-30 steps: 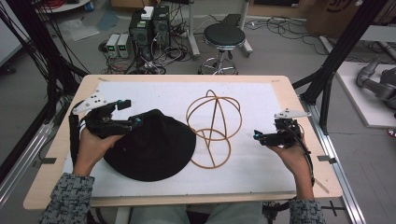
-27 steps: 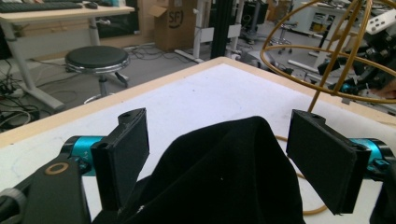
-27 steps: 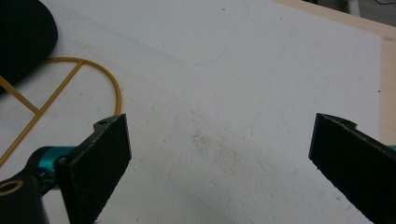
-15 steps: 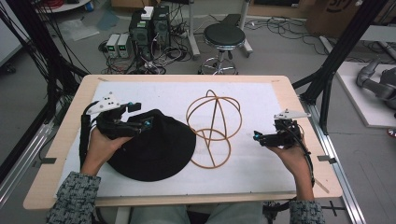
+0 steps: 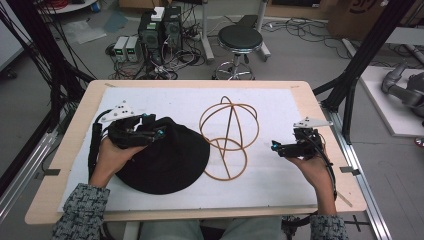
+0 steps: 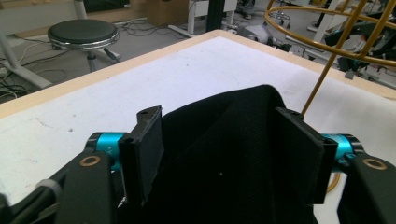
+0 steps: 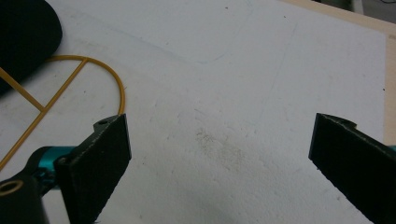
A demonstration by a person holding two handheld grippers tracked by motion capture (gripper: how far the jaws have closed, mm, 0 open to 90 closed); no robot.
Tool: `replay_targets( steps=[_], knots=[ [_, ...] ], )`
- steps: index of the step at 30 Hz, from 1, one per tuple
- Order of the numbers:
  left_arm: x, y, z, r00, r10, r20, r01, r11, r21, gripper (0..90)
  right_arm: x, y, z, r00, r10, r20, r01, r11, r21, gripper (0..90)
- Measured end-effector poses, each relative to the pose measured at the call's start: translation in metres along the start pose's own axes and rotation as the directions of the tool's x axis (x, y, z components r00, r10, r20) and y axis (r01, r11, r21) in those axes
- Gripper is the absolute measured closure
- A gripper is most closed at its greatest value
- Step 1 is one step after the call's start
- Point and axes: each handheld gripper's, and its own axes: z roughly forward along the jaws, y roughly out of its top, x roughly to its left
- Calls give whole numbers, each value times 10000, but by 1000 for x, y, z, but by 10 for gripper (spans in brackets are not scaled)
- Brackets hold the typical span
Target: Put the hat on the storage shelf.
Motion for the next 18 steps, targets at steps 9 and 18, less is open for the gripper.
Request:
replay_targets(
  steps=[9,18],
  knots=[
    [-1,-1,0,10000,91,10,-92,9999,129,535,-1,0,1,10000,46,-28,-45,10000,40,52],
    [-1,-2,-1,9998,101,154,-105,9995,294,728,0,0,1,10000,75,-45,-74,10000,65,52]
  ],
)
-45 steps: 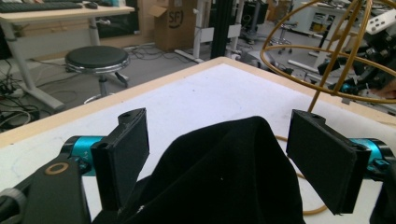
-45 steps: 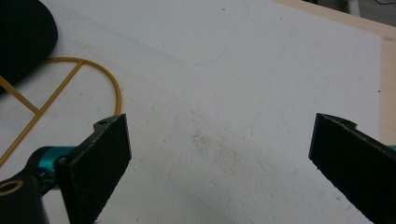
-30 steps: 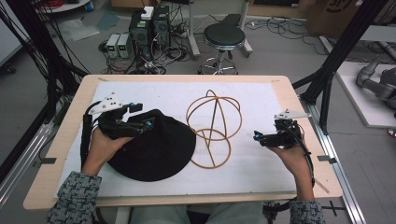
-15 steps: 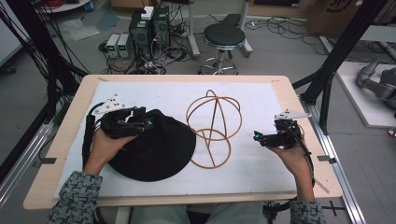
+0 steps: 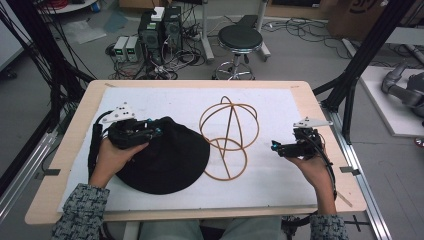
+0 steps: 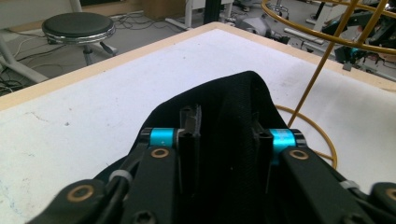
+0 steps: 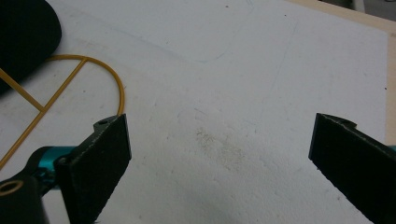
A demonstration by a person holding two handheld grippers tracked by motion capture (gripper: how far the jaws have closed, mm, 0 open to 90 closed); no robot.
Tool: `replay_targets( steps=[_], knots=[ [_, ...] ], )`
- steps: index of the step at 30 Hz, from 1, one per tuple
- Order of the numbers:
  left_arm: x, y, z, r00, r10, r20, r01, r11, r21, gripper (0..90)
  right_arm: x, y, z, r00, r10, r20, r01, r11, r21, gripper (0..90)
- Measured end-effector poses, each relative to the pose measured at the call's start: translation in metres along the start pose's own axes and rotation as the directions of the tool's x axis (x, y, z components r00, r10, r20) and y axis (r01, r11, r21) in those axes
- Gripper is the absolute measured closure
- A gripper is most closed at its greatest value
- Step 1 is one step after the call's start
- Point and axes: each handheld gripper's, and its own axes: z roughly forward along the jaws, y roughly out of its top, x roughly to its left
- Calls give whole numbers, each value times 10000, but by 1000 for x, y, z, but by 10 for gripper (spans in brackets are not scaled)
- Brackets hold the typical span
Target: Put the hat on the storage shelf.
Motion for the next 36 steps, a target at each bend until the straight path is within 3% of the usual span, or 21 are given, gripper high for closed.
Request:
replay_targets(
  steps=[5,11,18,36],
  knots=[
    [0,0,-1,9999,102,27,-102,9999,52,812,0,0,1,10000,-53,-29,53,10000,21,52],
    [0,0,-4,9999,118,5,-118,9999,-44,837,1,0,2,10000,-42,-48,42,10000,58,52],
    [9,2,-21,9997,-18,230,34,9976,-695,841,0,0,2,10000,28,-76,-28,10000,27,53],
    [26,9,-61,9997,143,-192,-171,9873,-1579,849,-1,1,2,9999,38,-110,-37,10000,11,53]
  ],
)
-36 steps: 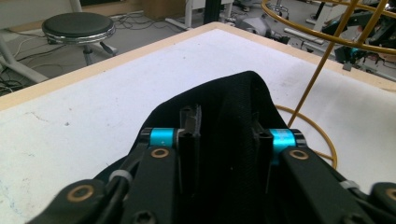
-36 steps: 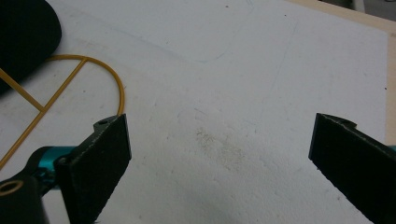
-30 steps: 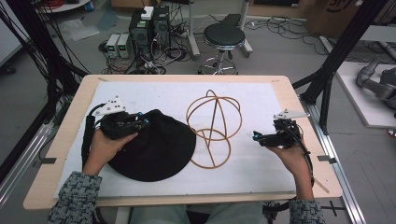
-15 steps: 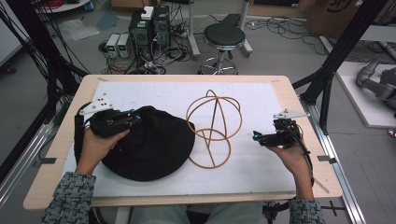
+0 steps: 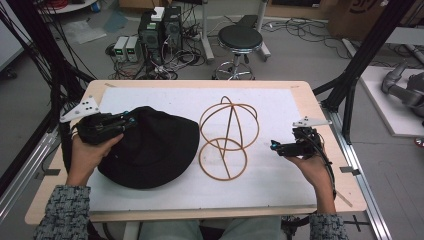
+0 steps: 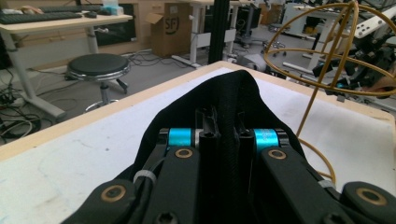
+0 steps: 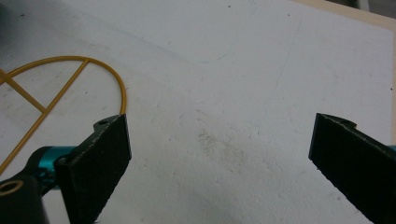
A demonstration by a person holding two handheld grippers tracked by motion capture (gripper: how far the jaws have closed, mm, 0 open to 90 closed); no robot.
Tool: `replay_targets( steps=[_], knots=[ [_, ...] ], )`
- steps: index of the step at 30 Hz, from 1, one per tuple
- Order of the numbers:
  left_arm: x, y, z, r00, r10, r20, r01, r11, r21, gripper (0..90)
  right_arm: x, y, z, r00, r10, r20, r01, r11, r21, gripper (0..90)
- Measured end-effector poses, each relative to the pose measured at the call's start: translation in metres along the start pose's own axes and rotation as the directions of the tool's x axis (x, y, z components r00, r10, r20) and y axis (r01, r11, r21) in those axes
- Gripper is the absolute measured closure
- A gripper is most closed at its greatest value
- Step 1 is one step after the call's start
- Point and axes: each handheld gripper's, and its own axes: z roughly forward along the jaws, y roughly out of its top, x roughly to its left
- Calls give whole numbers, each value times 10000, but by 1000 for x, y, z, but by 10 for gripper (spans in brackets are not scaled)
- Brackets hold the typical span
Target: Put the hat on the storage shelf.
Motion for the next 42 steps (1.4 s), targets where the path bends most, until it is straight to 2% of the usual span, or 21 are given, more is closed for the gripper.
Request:
replay_targets(
  steps=[8,13,18,25,35,39,42],
  knots=[
    [8,8,-23,9992,-30,-397,12,9990,-439,851,-3,-1,-1,9998,189,-90,-190,9998,-55,52],
    [15,12,-34,9991,-182,-389,151,9968,-784,851,-6,-1,-2,9997,223,-103,-225,9997,-116,52],
    [20,17,-38,9992,137,-367,-169,9959,-884,851,-6,0,-2,9997,238,-60,-239,9996,-149,52],
    [27,39,-54,9994,54,-355,-101,9910,-1336,852,-6,1,-3,9996,260,-65,-261,9996,-138,52],
    [29,66,-56,9997,202,120,-178,9844,-1750,854,-5,1,-2,9997,202,-107,-204,9996,-171,52],
    [30,77,-54,9998,130,117,-109,9862,-1651,854,-5,1,-2,9996,267,-115,-269,9995,-162,52],
    [29,84,-54,9997,112,232,-68,9835,-1807,854,-5,1,-2,9996,255,-136,-258,9995,-162,52]
  ],
)
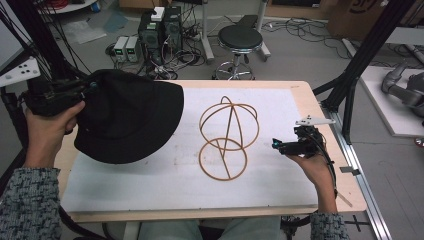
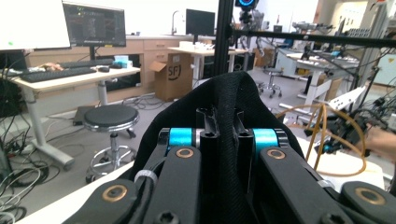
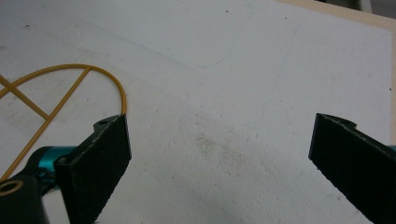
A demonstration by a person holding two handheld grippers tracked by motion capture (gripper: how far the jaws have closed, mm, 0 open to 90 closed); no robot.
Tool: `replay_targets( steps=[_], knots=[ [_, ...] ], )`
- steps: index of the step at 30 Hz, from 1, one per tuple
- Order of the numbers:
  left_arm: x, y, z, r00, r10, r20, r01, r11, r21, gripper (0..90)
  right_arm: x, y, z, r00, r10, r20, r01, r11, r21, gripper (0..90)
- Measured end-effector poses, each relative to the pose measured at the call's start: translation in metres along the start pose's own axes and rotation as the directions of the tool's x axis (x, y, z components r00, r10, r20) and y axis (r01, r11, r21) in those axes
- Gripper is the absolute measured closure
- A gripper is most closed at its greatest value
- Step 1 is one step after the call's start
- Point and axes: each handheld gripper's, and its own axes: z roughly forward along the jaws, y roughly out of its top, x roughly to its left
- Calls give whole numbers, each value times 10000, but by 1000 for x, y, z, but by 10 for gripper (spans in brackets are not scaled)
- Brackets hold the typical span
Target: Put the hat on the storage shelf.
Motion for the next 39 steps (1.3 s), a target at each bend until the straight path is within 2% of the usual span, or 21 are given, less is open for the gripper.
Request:
replay_targets(
  steps=[8,10,14,16,19,24,25,26,27,31,39],
  knots=[
    [3,13,1,9974,-407,592,444,9970,-629,855,0,0,1,10000,13,-52,-13,10000,-17,52],
    [3,18,5,9949,-544,844,616,9944,-855,855,1,0,1,10000,-17,-42,17,10000,-11,53],
    [2,21,11,9917,-618,1124,730,9925,-980,856,1,1,1,9999,-63,-91,63,10000,-3,52],
    [0,23,19,9868,-717,1452,882,9899,-1108,856,1,1,1,10000,-33,-81,33,10000,19,52],
    [-2,23,24,9850,-680,1584,860,9903,-1096,856,1,1,1,10000,-25,-88,26,10000,25,52],
    [-13,25,45,9759,-592,2100,836,9905,-1095,856,1,1,1,10000,-38,-77,38,10000,30,52],
    [-13,25,45,9759,-592,2100,836,9905,-1095,856,1,1,1,10000,-47,-65,47,10000,48,52],
    [-15,25,49,9740,-582,2189,832,9908,-1069,856,1,1,1,10000,-47,-65,47,10000,48,52],
    [-19,26,56,9694,-548,2391,828,9906,-1087,856,1,1,2,9999,-70,-77,71,10000,46,53],
    [-26,28,70,9613,-556,2700,885,9899,-1112,856,1,1,1,9999,-25,-110,26,10000,34,53],
    [-35,29,91,9527,-559,2987,866,9921,-906,858,2,1,1,9999,-52,-139,52,10000,12,52]
  ],
)
